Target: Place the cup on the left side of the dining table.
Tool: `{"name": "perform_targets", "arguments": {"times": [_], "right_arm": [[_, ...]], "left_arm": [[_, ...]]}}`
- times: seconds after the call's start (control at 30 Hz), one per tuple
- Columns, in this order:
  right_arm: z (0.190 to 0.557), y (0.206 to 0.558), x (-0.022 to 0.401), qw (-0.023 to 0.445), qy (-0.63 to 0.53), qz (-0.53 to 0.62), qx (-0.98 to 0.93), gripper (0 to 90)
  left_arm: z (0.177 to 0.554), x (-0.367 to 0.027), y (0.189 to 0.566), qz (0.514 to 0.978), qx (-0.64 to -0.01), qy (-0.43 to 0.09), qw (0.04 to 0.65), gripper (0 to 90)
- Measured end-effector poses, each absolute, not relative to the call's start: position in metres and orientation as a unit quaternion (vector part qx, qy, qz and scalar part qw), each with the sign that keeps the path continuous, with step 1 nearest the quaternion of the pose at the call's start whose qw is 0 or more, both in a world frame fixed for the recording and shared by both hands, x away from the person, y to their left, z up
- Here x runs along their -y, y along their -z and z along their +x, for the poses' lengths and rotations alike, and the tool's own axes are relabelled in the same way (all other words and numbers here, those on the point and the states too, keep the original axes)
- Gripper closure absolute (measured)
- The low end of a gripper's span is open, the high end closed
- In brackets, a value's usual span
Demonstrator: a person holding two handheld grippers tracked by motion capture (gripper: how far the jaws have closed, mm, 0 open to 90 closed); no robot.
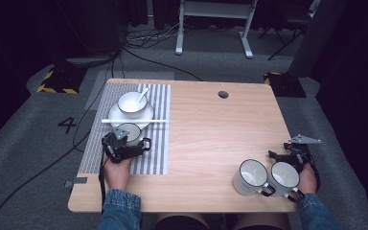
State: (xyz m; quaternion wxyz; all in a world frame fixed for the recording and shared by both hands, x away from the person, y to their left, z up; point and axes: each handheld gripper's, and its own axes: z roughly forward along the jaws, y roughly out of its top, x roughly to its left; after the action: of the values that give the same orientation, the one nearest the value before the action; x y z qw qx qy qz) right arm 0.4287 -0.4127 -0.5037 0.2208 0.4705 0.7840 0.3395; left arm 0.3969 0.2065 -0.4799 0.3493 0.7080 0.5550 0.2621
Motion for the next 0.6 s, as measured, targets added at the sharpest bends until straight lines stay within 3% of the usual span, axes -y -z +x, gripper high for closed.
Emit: {"name": "perform_targets", "arguments": {"times": [0.6], "right_arm": [[0.4285, 0.5037, 0.4127, 0.221, -0.339, 0.47, -0.784, 14.4]], "left_arm": [[0.3902, -0.205, 0.4768, 0.712, -0.573, -0.247, 0.324, 2.5]]}}
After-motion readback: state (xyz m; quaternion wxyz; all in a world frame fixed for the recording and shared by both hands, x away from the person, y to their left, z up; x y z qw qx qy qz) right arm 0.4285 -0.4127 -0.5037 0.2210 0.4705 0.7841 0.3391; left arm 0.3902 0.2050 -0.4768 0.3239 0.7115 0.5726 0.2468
